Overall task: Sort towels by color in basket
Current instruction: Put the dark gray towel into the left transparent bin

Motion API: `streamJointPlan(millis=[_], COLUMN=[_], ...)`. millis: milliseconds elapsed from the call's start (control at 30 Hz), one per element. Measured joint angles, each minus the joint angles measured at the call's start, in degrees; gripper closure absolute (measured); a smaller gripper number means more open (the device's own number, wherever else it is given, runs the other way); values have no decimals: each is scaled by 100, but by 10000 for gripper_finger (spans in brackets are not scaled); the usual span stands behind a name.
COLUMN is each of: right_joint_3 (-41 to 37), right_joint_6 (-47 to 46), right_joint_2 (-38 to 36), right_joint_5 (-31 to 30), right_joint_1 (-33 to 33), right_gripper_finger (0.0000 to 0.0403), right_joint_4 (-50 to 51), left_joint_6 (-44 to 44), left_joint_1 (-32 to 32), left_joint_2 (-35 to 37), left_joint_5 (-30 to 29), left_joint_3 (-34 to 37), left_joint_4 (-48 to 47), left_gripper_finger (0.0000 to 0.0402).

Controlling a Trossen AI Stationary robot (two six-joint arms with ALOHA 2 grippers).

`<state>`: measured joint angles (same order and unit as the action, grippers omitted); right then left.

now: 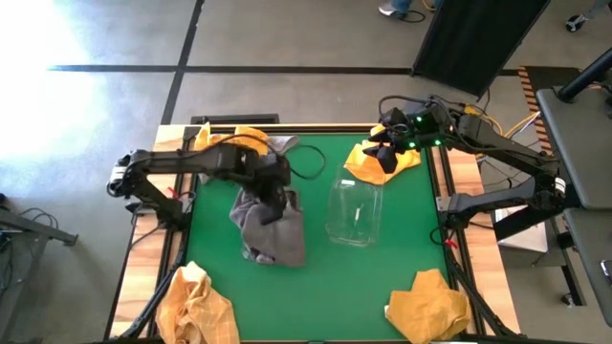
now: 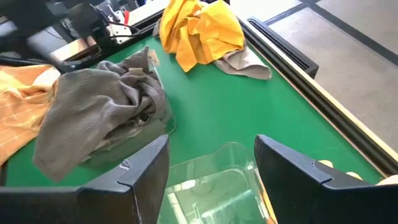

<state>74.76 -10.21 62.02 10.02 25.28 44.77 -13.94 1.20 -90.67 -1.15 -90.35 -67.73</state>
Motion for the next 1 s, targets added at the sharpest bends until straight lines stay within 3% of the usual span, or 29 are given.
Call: streamJointPlan(millis=[167, 333, 433, 567, 700, 833, 1000], right_joint_3=[0, 0, 0, 0, -6, -232, -783], right_joint_6=[-28, -29, -29, 31, -176, -1110, -1954], right_joint_2=[0, 0, 0, 0, 95, 346, 957], right_joint_5=[5, 33, 37, 12, -727, -1709, -1666], right_joint_1=[-2, -2, -13, -13, 1, 167, 668], right_gripper_finger=[179, 179, 179, 179, 174, 168, 161], right_joint_4=[65, 406, 543, 551, 728, 820, 783], left_joint_6=[704, 269, 88, -38, -382, -550, -649], left_joint_1=[-486, -557, -638, -634, -437, -399, -394], left_joint_2=[-7, -16, -13, -11, 11, 26, 30], left_joint_5=[572, 1120, 848, 29, -117, -162, -161], left_joint_3=[380, 1286, 1891, 2937, 3771, 4040, 3925], left_joint_4=[1209, 2105, 2293, 2918, 3869, 4154, 4151], left_gripper_finger=[240, 248, 249, 249, 249, 249, 241])
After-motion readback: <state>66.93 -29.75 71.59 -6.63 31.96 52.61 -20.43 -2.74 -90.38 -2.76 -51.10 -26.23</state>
